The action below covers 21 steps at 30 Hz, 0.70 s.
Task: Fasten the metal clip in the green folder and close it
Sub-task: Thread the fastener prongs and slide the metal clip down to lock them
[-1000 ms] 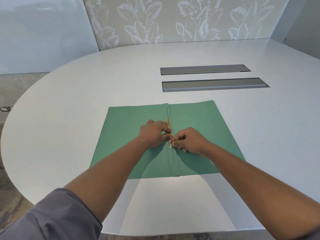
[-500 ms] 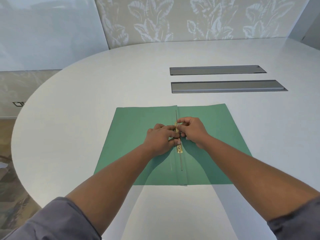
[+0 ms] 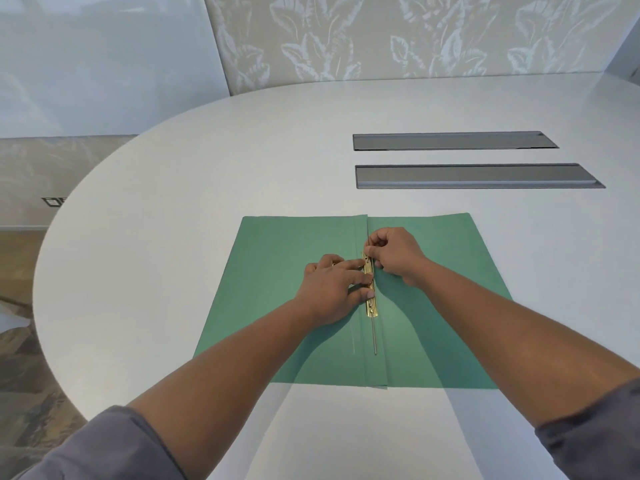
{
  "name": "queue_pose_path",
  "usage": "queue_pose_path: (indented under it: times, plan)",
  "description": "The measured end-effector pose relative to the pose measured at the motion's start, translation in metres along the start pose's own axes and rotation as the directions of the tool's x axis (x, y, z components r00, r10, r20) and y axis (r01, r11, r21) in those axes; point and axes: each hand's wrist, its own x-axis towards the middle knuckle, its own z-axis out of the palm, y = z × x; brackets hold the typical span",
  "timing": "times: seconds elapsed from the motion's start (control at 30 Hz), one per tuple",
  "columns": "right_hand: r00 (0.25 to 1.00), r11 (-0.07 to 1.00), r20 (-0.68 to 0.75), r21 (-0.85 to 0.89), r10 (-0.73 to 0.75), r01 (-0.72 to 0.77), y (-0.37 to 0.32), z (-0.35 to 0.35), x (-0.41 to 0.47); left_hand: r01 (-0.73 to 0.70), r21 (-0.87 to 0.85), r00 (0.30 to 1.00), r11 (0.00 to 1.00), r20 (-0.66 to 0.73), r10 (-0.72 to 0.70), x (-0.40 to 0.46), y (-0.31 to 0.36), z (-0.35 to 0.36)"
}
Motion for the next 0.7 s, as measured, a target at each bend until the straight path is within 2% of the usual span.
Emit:
queue_pose_path:
  times: [0.13,0.23,0.3,0.4,0.53,0.7]
  plan:
    - [0.991,0.972,0.021,-0.194,-0.132,0.133,0.0,0.003,0.006,-0.005,0.017,1.0,1.0,-0.003,0.005,0.0,0.0,0.0]
    - [0.989,0.957,0.047,-0.246,-0.144,0.151,-0.002,0.003,0.009,-0.007,0.023,1.0,1.0,-0.005,0.007,0.0,0.0,0.001]
    - [0.993,0.972,0.065,-0.206,-0.103,0.114,-0.004,0.001,0.012,-0.007,0.015,1.0,1.0,-0.007,0.007,0.0,0.0,0.001]
    - [0.997,0.998,0.077,-0.065,0.026,-0.021,-0.007,-0.001,0.015,-0.004,0.0,1.0,1.0,-0.015,0.004,-0.001,0.0,0.001]
    - [0.986,0.984,0.068,0.074,0.154,-0.159,-0.008,-0.002,0.018,-0.008,0.004,1.0,1.0,-0.017,0.008,-0.002,0.001,0.001]
    - [0.976,0.957,0.029,0.192,0.214,-0.215,-0.011,-0.001,0.017,-0.001,0.004,1.0,1.0,-0.022,0.001,-0.002,0.002,0.0]
